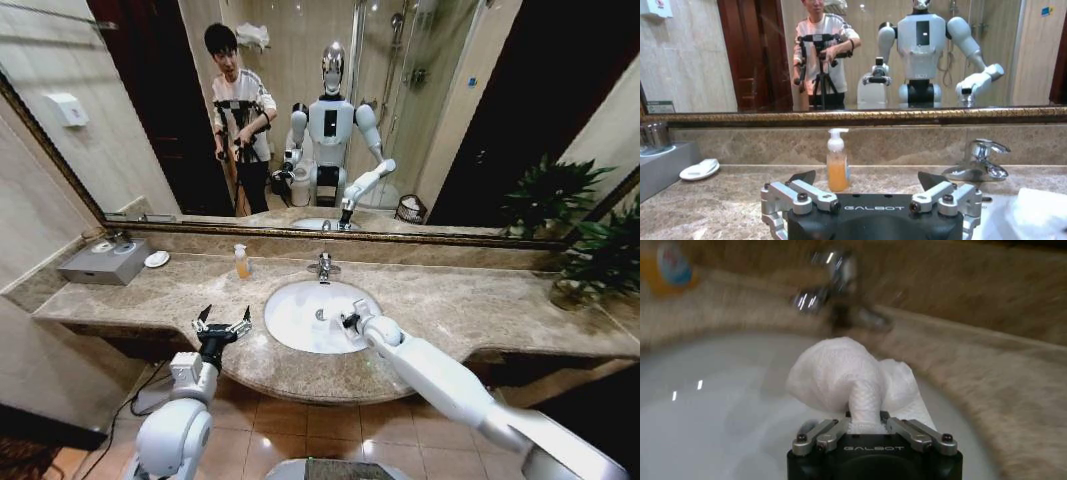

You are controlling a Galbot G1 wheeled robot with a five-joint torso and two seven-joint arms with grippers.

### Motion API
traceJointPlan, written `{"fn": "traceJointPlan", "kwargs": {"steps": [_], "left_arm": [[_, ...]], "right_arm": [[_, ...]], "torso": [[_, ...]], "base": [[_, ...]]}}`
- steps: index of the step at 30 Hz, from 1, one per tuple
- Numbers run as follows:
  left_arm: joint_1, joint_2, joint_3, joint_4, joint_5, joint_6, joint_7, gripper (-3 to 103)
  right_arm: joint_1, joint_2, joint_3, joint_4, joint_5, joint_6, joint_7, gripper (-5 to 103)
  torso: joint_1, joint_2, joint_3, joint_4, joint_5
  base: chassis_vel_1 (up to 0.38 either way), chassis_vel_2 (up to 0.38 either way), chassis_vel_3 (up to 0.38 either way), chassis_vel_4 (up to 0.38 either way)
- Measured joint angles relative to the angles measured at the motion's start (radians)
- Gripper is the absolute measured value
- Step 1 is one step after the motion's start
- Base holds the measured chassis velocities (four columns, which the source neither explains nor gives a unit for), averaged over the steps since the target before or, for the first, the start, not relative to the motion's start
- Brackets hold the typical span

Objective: Pick up the towel from the sink counter and wipe the mirror surface.

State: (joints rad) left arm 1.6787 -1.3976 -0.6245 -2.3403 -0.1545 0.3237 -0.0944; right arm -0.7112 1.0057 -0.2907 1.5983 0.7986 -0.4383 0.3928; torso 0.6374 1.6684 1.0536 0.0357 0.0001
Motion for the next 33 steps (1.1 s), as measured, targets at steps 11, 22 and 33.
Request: {"fn": "traceJointPlan", "kwargs": {"steps": [11, 22, 33], "left_arm": [[0.0, 0.0, 0.0, 0.0, 0.0, 0.0, 0.0, 100], [0.0, 0.0, 0.0, 0.0, 0.0, 0.0, 0.0, 100], [0.0, 0.0, 0.0, 0.0, 0.0, 0.0, 0.0, 100]], "right_arm": [[-0.157, -0.1, 0.279, 0.297, 0.117, -0.016, 0.135, 10], [-0.155, -0.312, 0.458, 0.365, 0.338, -0.167, 0.225, 10], [-0.033, -0.341, 0.35, 0.197, 0.519, -0.295, 0.315, 10]], "torso": [[0.0, 0.0, 0.0, 0.0002, 0.0], [0.0, 0.0, 0.0, -0.0001, 0.0002], [0.0, 0.0, 0.0, 0.0005, -0.0003]], "base": [[0.0, 0.0, 0.0, 0.0], [0.0, 0.0, 0.0, 0.0], [0.0, 0.0, 0.0, 0.0]]}}
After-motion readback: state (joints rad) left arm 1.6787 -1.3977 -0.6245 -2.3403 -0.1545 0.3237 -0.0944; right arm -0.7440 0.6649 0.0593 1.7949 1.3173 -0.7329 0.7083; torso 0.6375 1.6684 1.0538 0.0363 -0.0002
